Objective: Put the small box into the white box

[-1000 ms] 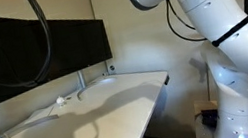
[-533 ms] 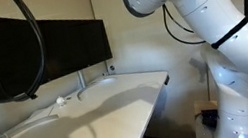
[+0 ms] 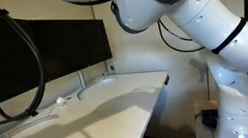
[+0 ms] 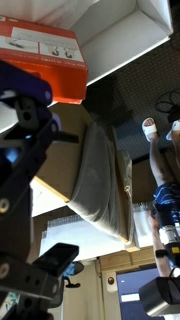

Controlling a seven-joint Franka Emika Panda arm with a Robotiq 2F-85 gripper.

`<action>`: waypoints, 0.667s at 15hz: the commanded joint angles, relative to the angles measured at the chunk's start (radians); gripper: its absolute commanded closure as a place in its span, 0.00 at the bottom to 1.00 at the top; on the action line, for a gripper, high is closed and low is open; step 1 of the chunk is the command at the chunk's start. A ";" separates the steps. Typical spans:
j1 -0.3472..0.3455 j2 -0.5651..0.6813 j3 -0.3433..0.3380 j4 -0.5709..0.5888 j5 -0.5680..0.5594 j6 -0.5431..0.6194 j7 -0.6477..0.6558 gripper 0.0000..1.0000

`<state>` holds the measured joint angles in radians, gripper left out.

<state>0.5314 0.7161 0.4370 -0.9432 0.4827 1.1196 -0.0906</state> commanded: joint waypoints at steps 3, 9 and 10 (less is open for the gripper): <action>0.045 0.110 -0.001 0.164 0.016 -0.061 0.002 0.00; 0.059 0.161 0.005 0.221 0.000 -0.053 0.010 0.00; 0.062 0.170 0.004 0.230 -0.001 -0.056 0.012 0.00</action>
<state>0.5825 0.8531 0.4377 -0.7630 0.4828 1.0898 -0.0906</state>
